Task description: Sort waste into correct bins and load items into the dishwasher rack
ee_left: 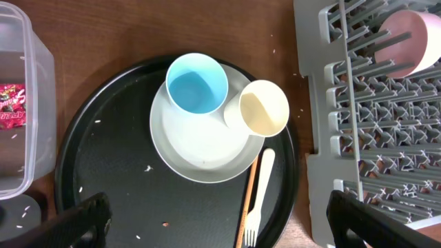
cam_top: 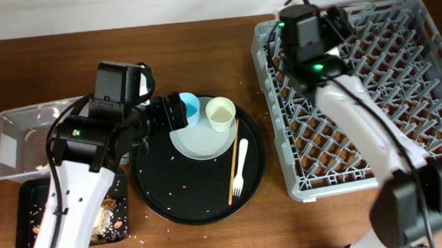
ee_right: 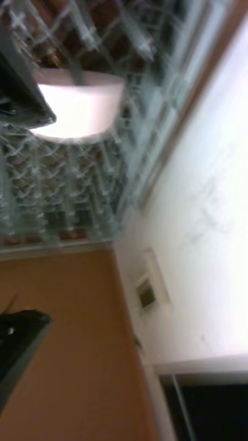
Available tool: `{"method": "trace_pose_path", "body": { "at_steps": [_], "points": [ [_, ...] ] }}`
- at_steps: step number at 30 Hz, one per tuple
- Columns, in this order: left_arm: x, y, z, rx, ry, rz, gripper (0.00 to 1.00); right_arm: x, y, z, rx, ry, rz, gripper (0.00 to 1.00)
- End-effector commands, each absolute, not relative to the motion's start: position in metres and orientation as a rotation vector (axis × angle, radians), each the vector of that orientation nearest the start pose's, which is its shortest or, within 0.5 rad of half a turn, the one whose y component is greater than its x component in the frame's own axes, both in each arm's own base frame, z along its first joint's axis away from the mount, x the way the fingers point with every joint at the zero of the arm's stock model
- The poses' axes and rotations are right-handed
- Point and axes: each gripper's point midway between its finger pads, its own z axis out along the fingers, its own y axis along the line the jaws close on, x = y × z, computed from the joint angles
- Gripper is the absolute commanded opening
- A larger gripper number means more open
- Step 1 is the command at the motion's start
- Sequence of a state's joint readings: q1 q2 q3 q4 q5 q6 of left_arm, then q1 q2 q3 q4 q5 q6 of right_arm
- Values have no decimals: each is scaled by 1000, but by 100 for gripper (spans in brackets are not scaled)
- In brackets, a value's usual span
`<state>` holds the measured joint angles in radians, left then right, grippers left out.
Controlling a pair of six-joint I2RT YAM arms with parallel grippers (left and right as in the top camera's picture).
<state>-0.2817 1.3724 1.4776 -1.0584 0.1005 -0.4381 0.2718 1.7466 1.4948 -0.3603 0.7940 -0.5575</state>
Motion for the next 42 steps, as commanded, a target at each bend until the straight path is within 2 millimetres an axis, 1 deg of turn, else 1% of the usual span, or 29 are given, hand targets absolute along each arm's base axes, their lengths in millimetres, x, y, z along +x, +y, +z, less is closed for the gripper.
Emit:
{"method": "trace_pose_path", "body": {
  "at_steps": [1, 3, 4, 5, 7, 8, 9, 10, 12, 17, 18, 19, 21, 22, 23, 24, 26, 27, 28, 30, 31, 32, 34, 35, 36, 37, 39, 40, 42],
  "points": [
    [330, -112, 267, -153, 2537, -414, 99, 473, 17, 266, -189, 2180, -517, 86],
    [330, -112, 267, -153, 2537, -414, 99, 451, 20, 267, -92, 2246, -280, 85],
    [330, -112, 267, -153, 2537, -414, 99, 442, 21, 272, -57, 2258, -187, 85],
    [330, -112, 267, -153, 2537, -414, 99, 437, 17, 280, -7, 2246, -136, 85],
    [330, -112, 267, -153, 2536, -414, 99, 426, 10, 290, 59, 2241, -33, 73],
    [330, -112, 267, -153, 2537, -414, 99, 416, 16, 288, 38, 2273, 62, 69],
    [330, -112, 267, -153, 2537, -414, 99, 402, 28, 281, 4, 2329, 173, 69],
    [330, -112, 267, -153, 2537, -414, 99, 392, 32, 273, -5, 2380, 215, 71],
    [330, -112, 267, -153, 2537, -414, 99, 371, 32, 255, 5, 2492, 221, 74],
    [330, -112, 267, -153, 2537, -414, 99, 350, 33, 241, 13, 2594, 235, 79],
    [330, -112, 267, -153, 2537, -414, 99, 347, 38, 240, 5, 2607, 272, 79],
    [330, -112, 267, -153, 2537, -414, 99, 338, 51, 237, -17, 2638, 379, 78],
    [330, -112, 267, -153, 2537, -414, 99, 323, 63, 224, -23, 2719, 477, 65],
    [330, -112, 267, -153, 2537, -414, 99, 313, 66, 209, -23, 2789, 487, 60],
    [330, -112, 267, -153, 2537, -414, 99, 312, 71, 198, -54, 2813, 490, 57],
    [330, -112, 267, -153, 2537, -414, 99, 316, 79, 190, -93, 2803, 494, 56],
    [330, -112, 267, -153, 2537, -414, 99, 326, 100, 182, -195, 2770, 493, 54],
    [330, -112, 267, -153, 2537, -414, 99, 331, 107, 179, -233, 2759, 463, 53],
    [330, -112, 267, -153, 2537, -414, 99, 341, 112, 171, -275, 2745, 365, 53],
    [330, -112, 267, -153, 2537, -414, 99, 353, 115, 155, -318, 2747, 218, 52],
    [330, -112, 267, -153, 2537, -414, 99, 358, 123, 140, -358, 2762, 167, 52],
    [330, -112, 267, -153, 2537, -414, 99, 364, 124, 128, -374, 2772, 109, 52],
    [330, -112, 267, -153, 2537, -414, 99, 372, 120, 102, -384, 2805, -17, 52],
    [330, -112, 267, -153, 2537, -414, 99, 375, 119, 91, -386, 2823, -41, 52],
    [330, -112, 267, -153, 2537, -414, 99, 375, 119, 86, -387, 2833, -44, 51],
    [330, -112, 267, -153, 2537, -414, 99, 375, 119, 83, -390, 2840, -45, 47],
    [330, -112, 267, -153, 2537, -414, 99, 376, 121, 83, -379, 2838, -36, 14],
    [330, -112, 267, -153, 2537, -414, 99, 377, 121, 83, -360, 2837, -33, 8],
    [330, -112, 267, -153, 2537, -414, 99, 383, 123, 85, -291, 2820, -15, 4]
  ]
}}
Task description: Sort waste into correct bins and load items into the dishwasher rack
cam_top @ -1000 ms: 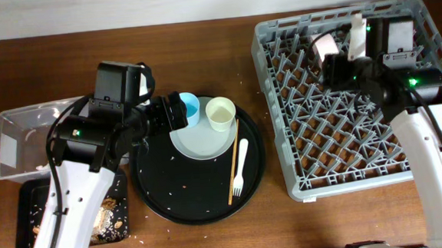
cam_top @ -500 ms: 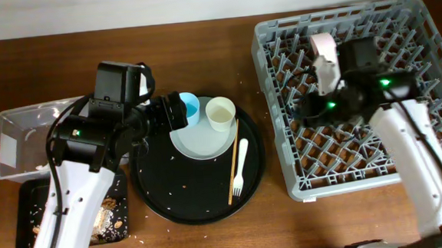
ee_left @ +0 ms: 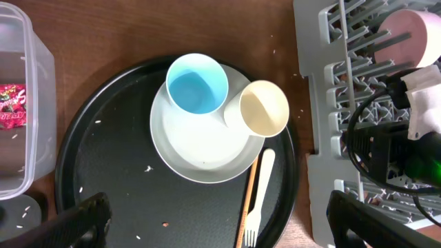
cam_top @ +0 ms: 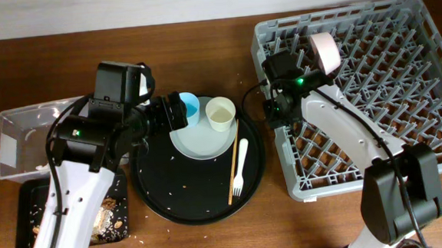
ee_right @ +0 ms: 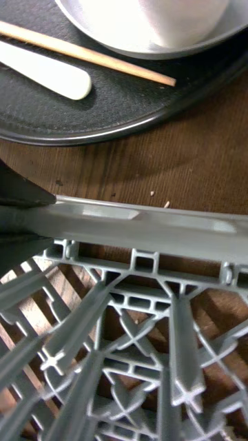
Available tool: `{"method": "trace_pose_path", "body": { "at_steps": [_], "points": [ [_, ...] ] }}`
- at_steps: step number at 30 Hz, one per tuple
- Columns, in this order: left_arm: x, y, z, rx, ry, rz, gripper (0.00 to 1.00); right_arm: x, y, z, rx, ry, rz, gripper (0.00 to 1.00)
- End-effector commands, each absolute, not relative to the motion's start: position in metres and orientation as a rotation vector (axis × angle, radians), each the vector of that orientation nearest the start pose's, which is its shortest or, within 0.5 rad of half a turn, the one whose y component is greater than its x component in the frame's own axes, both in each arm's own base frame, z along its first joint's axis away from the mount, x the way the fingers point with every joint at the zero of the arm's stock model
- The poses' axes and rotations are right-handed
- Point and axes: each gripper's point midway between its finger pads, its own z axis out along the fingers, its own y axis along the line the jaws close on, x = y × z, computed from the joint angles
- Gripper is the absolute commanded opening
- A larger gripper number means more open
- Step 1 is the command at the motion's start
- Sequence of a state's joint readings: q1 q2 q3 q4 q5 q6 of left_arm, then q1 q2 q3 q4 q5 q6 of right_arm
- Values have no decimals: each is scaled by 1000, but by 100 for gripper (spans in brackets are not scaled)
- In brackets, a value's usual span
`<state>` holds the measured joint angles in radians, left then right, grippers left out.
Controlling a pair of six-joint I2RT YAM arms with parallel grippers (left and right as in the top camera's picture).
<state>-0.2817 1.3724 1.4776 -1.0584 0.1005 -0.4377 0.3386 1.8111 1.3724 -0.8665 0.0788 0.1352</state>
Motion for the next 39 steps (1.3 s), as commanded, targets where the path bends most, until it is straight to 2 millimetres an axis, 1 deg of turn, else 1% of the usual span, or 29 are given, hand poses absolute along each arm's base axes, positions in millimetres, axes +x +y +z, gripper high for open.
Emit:
{"method": "trace_pose_path", "body": {
  "at_steps": [1, 4, 7, 9, 13, 15, 20, 25, 35, 39],
  "points": [
    [330, -112, 267, -153, 2537, -414, 99, 387, 125, 86, -237, 2806, 1, 4],
    [330, -112, 267, -153, 2537, -414, 99, 397, 129, 90, -111, 2769, 46, 4],
    [330, -112, 267, -153, 2537, -414, 99, 397, 133, 90, -89, 2774, 82, 4],
    [330, -112, 267, -153, 2537, -414, 99, 397, 133, 90, -15, 2774, 97, 4],
    [330, -112, 267, -153, 2537, -414, 99, 394, 141, 90, 17, 2789, 171, 4],
    [330, -112, 267, -153, 2537, -414, 99, 390, 144, 89, 15, 2809, 195, 4],
    [330, -112, 267, -153, 2537, -414, 99, 380, 140, 85, 151, 2853, 193, 4],
    [330, -112, 267, -153, 2537, -414, 99, 370, 136, 82, 235, 2895, 178, 4],
    [330, -112, 267, -153, 2537, -414, 99, 341, 126, 76, 249, 3013, 105, 4],
    [330, -112, 267, -153, 2537, -414, 99, 334, 124, 75, 245, 3042, 89, 4]
  ]
}}
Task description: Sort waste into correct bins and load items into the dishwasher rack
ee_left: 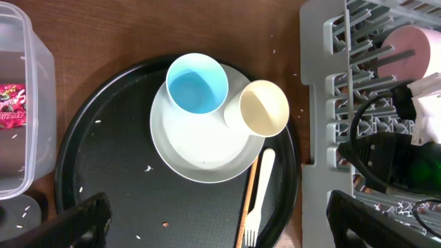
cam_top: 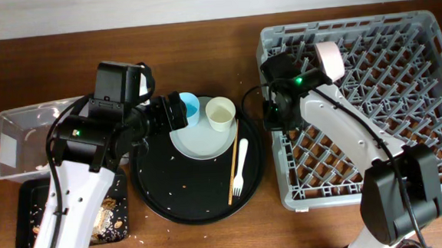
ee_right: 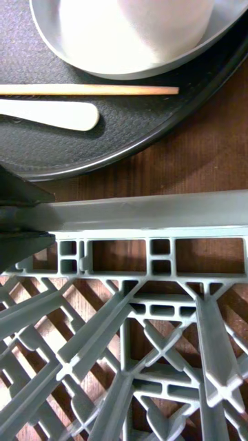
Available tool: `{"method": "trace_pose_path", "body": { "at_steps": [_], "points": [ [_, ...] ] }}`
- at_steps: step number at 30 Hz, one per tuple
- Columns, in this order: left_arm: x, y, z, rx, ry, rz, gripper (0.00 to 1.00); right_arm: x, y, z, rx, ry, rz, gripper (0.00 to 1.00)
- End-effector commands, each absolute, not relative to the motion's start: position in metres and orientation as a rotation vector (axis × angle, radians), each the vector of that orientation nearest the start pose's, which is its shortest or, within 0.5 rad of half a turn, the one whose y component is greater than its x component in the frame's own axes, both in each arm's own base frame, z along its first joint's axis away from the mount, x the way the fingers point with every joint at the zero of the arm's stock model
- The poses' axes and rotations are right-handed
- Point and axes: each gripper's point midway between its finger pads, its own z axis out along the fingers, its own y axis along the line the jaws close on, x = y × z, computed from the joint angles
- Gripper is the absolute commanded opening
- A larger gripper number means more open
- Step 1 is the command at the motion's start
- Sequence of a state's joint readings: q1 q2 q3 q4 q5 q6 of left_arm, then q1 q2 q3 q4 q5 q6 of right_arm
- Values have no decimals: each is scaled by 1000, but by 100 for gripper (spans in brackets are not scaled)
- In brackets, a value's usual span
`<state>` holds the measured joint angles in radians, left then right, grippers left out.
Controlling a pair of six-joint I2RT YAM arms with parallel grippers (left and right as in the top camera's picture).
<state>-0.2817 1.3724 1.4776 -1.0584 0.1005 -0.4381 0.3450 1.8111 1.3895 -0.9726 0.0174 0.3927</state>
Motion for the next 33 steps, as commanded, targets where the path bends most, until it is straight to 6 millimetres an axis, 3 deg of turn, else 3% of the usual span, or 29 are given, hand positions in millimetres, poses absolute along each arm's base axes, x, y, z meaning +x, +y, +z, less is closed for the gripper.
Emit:
{"method": "trace_pose_path", "body": {
  "at_steps": [1, 8, 21, 26, 33],
  "points": [
    [330, -112, 267, -153, 2537, -414, 99, 332, 125, 75, 244, 3048, 91, 4],
    [330, -112, 267, -153, 2537, -414, 99, 323, 145, 75, 134, 3060, 85, 4],
    [330, -112, 267, -153, 2536, -414, 99, 304, 137, 73, 56, 3135, 32, 4],
    [330, -112, 267, -153, 2537, -414, 99, 301, 152, 73, 42, 3128, 57, 4],
    [330, -112, 267, -153, 2537, -414, 99, 294, 151, 73, 78, 3151, 38, 4]
  ]
}}
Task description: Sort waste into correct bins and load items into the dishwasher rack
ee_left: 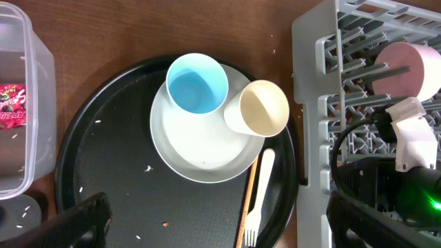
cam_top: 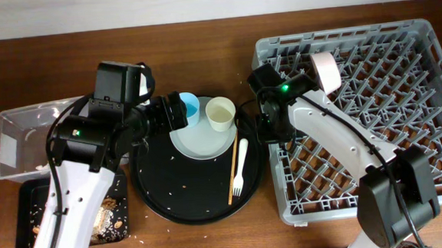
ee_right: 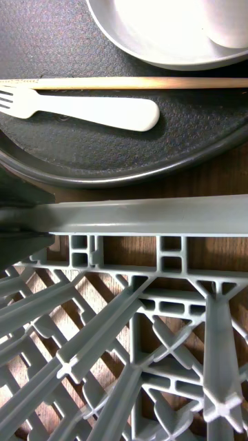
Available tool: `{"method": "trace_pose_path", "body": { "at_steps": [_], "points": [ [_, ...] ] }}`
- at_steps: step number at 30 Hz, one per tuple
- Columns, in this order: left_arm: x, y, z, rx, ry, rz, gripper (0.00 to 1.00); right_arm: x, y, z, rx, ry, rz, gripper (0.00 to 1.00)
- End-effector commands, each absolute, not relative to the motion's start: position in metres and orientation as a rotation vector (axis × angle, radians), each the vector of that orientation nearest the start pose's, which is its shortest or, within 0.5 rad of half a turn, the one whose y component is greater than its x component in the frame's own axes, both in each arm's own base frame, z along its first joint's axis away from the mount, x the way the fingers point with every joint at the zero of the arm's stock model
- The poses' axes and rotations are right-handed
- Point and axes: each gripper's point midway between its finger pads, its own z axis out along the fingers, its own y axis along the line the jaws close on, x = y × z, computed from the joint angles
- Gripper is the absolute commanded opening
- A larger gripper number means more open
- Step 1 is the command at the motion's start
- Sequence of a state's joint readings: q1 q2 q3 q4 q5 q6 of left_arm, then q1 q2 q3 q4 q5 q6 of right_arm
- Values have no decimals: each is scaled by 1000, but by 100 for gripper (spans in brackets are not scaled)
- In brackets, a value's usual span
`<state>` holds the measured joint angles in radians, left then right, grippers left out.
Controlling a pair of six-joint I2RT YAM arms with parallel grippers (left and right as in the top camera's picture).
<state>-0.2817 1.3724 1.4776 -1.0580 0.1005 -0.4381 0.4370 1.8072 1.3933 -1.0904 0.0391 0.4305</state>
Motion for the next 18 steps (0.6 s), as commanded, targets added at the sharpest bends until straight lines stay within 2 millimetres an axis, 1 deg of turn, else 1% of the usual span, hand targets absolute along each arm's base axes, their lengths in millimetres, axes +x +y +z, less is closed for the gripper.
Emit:
{"method": "trace_pose_path", "body": {
  "at_steps": [1, 2, 3, 4, 5, 6, 7, 9, 10, 11, 12, 13, 15, 16, 18],
  "points": [
    [330, -112, 267, -153, 2537, -414, 99, 295, 151, 73, 77, 3149, 39, 4],
    [330, -112, 267, -153, 2537, -414, 99, 296, 152, 73, 78, 3146, 41, 4],
    [330, -112, 267, -153, 2536, -414, 99, 296, 152, 73, 77, 3145, 42, 8],
    [330, -112, 267, -153, 2537, -414, 99, 297, 151, 73, 81, 3144, 42, 18],
    [330, -112, 267, -153, 2537, -414, 99, 297, 150, 73, 81, 3142, 36, 25],
    [330, -112, 267, -153, 2537, -414, 99, 298, 149, 73, 81, 3138, 27, 38],
    [330, -112, 267, -153, 2536, -414, 99, 298, 150, 74, 81, 3136, 30, 43],
    [330, -112, 267, -153, 2537, -414, 99, 301, 151, 76, 80, 3128, 36, 46],
    [330, -112, 267, -153, 2537, -414, 99, 305, 153, 81, 74, 3113, 48, 51],
    [330, -112, 267, -153, 2537, -414, 99, 311, 155, 87, 74, 3094, 62, 58],
    [330, -112, 267, -153, 2537, -414, 99, 317, 158, 94, 37, 3071, 78, 61],
    [330, -112, 267, -153, 2536, -414, 99, 323, 160, 101, 7, 3048, 85, 66],
    [330, -112, 267, -153, 2537, -414, 99, 338, 155, 134, -27, 2997, 71, 68],
    [330, -112, 267, -153, 2537, -414, 99, 343, 149, 151, -24, 2982, 65, 68],
    [330, -112, 267, -153, 2537, -414, 99, 354, 123, 199, 28, 2936, 37, 69]
  ]
}}
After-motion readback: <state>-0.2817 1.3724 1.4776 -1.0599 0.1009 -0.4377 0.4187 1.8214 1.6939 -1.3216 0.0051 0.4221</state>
